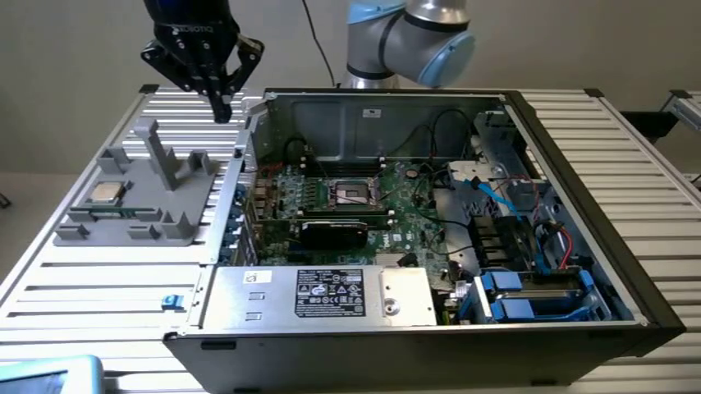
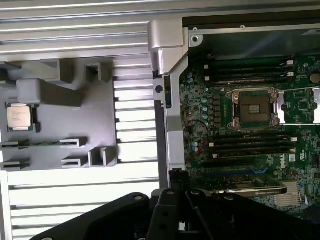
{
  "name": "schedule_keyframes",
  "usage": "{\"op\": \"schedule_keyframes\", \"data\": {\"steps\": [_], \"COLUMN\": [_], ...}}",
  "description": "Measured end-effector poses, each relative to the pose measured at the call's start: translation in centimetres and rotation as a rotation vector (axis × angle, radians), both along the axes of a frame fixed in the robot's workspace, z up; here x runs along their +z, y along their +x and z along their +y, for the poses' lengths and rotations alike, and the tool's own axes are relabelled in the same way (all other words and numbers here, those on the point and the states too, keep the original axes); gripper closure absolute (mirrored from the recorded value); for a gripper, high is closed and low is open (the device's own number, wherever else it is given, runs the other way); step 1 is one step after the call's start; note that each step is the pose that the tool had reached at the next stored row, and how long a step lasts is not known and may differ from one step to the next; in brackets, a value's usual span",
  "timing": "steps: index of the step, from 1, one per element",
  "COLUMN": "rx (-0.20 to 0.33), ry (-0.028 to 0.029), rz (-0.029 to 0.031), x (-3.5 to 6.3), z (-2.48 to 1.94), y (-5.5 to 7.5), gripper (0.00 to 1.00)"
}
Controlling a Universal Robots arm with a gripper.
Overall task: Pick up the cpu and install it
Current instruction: 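Reach for the cpu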
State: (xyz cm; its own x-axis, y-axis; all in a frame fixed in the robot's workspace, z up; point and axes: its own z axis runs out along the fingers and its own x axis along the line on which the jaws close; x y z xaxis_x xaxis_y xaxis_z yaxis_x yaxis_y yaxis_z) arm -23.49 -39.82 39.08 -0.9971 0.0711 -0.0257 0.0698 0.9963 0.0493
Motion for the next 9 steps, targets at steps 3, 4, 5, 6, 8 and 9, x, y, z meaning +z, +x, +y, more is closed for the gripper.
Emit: {"op": "schedule_keyframes", "data": {"steps": [3, 4, 5, 6, 8, 9], "rx": [0.000, 0.000, 0.000, 0.000, 0.000, 0.000], "ry": [-0.0001, 0.0000, 0.0000, -0.0001, -0.0002, -0.0002], "rz": [0.0001, 0.0000, 0.0000, 0.0001, 0.0001, 0.0001], "x": [-0.09, -0.12, -0.15, -0.19, -0.33, -0.42], "z": [0.06, 0.08, 0.13, 0.22, 0.48, 0.64], "y": [-1.4, -1.8, -2.3, -2.7, -3.6, -4.1], "gripper": [0.89, 0.89, 0.89, 0.89, 0.89, 0.89]}}
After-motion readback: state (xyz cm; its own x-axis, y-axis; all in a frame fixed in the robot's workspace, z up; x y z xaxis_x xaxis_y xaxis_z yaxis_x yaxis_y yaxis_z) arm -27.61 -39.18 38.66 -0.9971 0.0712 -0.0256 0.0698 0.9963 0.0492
